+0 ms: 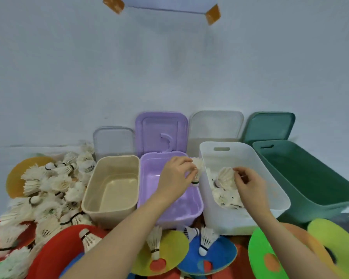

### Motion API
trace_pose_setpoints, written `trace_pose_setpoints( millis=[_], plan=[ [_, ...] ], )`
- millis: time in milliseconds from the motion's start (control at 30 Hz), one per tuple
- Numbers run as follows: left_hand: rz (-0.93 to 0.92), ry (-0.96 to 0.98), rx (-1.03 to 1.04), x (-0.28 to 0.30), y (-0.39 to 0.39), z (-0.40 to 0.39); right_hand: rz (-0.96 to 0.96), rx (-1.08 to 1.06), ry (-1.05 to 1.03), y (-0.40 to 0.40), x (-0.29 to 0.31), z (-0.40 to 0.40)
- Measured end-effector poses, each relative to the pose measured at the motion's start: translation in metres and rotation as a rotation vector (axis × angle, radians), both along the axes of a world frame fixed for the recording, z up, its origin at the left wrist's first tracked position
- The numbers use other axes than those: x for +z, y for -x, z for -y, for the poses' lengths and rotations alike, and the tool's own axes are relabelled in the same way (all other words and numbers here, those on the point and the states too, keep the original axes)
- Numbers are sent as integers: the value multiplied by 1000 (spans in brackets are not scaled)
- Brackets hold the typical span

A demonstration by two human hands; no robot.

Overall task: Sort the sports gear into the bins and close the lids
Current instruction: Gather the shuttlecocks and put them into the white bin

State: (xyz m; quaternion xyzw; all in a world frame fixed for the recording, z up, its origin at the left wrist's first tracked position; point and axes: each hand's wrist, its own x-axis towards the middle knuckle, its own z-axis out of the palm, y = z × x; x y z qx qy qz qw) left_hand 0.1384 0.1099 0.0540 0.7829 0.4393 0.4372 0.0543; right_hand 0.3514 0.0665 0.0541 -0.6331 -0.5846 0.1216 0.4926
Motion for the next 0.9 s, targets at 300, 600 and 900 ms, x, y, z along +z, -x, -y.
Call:
trace_pose_setpoints(
  millis=[300,600,900],
  plan=[
    [-85,330,-59,-4,-112,-61,-54,-184,89,-84,-12,-60],
    [-456,362,114,-17,-108,-54,100,6,305,-87,-39,-67],
    [-468,224,123,-5,-48,-11,306,172,73,-34,-37,-29]
  ],
)
